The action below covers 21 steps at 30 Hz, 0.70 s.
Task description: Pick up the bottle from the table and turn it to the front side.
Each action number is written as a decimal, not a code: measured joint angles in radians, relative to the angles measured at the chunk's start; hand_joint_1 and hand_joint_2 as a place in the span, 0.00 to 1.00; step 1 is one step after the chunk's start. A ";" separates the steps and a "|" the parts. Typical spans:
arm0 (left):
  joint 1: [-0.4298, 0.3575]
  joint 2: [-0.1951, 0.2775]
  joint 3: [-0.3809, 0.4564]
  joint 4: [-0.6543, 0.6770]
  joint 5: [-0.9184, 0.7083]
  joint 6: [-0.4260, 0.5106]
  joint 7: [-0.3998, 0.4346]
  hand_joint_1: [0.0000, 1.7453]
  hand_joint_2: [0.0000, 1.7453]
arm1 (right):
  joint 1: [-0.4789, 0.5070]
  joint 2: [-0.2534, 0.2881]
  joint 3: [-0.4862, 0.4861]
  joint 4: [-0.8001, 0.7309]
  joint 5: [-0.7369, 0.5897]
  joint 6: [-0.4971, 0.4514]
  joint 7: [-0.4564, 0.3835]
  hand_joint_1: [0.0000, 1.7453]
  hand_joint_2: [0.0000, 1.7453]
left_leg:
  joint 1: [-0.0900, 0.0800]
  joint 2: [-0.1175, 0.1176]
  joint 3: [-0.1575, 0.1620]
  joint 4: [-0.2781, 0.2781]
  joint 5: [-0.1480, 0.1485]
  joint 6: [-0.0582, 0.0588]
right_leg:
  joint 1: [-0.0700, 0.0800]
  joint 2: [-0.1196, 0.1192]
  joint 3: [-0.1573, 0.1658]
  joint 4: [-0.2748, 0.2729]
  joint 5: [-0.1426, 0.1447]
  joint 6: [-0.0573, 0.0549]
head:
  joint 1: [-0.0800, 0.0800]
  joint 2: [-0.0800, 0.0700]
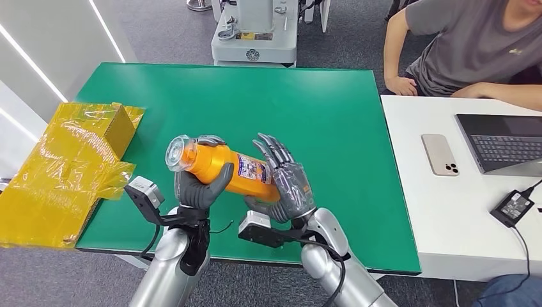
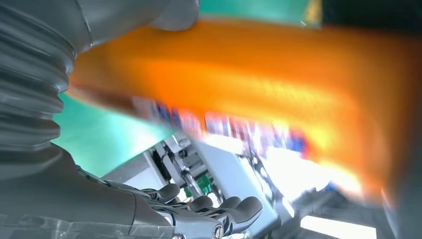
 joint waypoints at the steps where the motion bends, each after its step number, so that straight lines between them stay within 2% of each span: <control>1: 0.002 0.000 0.000 -0.002 0.000 0.005 0.000 1.00 1.00 | 0.015 0.001 0.000 -0.020 -0.028 -0.023 -0.012 0.00 1.00 | 0.000 0.000 0.000 0.000 0.000 0.000 | 0.000 0.000 0.000 0.000 0.000 0.000 | 0.000 0.000; 6: 0.009 0.000 0.000 -0.008 0.005 0.027 0.007 1.00 1.00 | 0.100 0.015 -0.003 -0.141 -0.206 -0.134 -0.095 0.00 1.00 | 0.000 0.000 0.000 0.000 0.000 0.000 | 0.000 0.000 0.000 0.000 0.000 0.000 | 0.000 0.000; 10: 0.010 0.000 0.000 -0.008 0.010 0.037 0.015 1.00 1.00 | 0.173 0.021 -0.005 -0.274 -0.359 -0.138 -0.155 0.00 1.00 | 0.000 0.000 0.000 0.000 0.000 0.000 | 0.000 0.000 0.000 0.000 0.000 0.000 | 0.000 0.000; 15: 0.007 0.000 0.000 -0.008 0.008 0.033 0.009 1.00 1.00 | 0.229 0.028 -0.005 -0.395 -0.405 -0.184 -0.223 0.00 1.00 | 0.000 0.000 0.000 0.000 0.000 0.000 | 0.000 0.000 0.000 0.000 0.000 0.000 | 0.000 0.000; 21: -0.017 0.004 0.000 -0.008 -0.047 0.048 0.002 1.00 1.00 | 0.256 0.031 -0.005 -0.468 -0.418 -0.202 -0.236 0.00 1.00 | 0.000 0.000 0.000 0.000 0.000 0.000 | 0.000 0.000 0.000 0.000 0.000 0.000 | 0.000 0.000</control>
